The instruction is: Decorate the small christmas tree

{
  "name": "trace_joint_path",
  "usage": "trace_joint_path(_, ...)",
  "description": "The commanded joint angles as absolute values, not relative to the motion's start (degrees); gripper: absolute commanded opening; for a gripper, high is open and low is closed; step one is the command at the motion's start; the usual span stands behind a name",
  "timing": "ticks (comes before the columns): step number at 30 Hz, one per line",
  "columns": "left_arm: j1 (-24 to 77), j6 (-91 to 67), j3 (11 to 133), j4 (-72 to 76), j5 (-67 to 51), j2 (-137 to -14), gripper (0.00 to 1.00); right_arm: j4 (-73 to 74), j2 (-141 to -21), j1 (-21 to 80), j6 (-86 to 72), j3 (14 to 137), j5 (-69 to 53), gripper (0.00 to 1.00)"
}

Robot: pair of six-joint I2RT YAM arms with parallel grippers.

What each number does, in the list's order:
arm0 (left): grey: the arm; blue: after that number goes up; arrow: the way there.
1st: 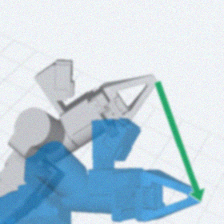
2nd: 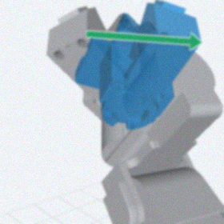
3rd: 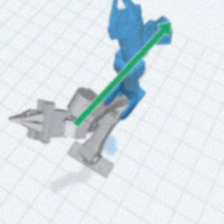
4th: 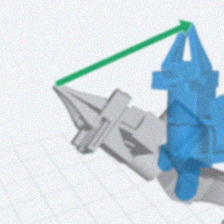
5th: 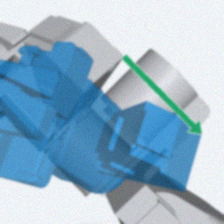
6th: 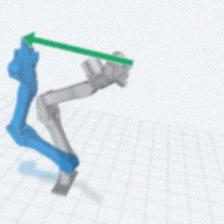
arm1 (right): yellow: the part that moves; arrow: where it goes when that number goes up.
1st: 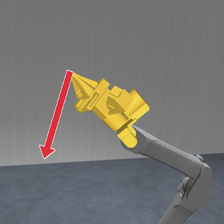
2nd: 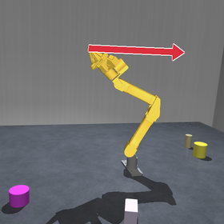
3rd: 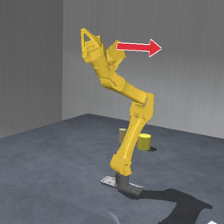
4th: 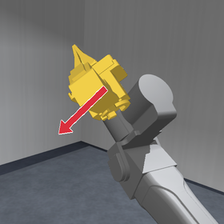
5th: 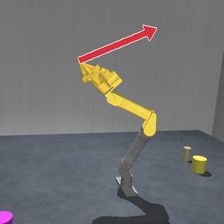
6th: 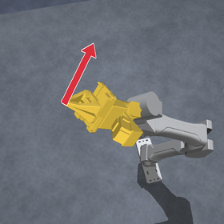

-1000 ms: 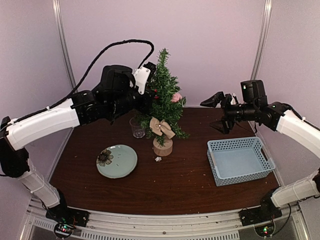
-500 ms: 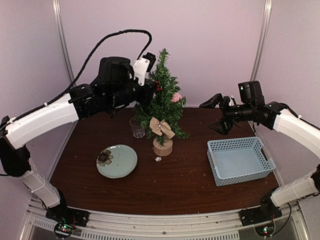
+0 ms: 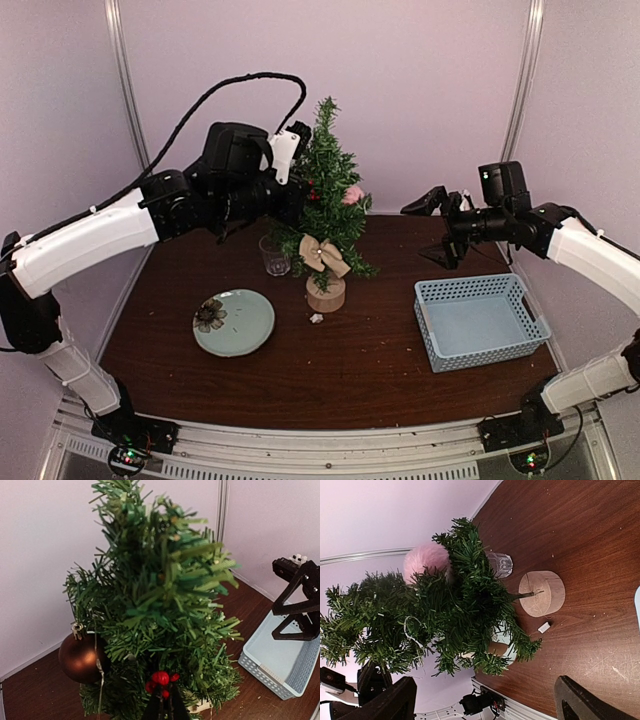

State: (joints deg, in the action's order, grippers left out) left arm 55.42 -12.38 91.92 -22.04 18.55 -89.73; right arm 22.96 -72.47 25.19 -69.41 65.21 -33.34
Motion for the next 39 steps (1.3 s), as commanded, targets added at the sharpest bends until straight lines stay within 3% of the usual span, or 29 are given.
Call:
trace_joint_path(1, 54.9, -13.2, 92.0, -21.5, 18.5, -90.8, 0.00, 22.7, -72.5, 24.6, -69.5, 65.2, -34.2, 0.99)
trace_joint_path(16, 54.4, -11.6, 96.1, -23.6, 20.7, -95.4, 0.00, 22.4, -73.1, 23.6, -69.6, 65.3, -34.9, 1.00)
trace_joint_path(20, 54.4, -11.1, 95.4, -22.9, 19.1, -94.4, 0.14, 22.2, -73.5, 23.5, -69.6, 65.7, -35.0, 1.00)
trace_joint_path(39, 54.5, -10.9, 90.3, -20.5, 12.4, -84.6, 0.57, 21.6, -73.9, 23.4, -65.6, 67.6, -35.0, 1.00)
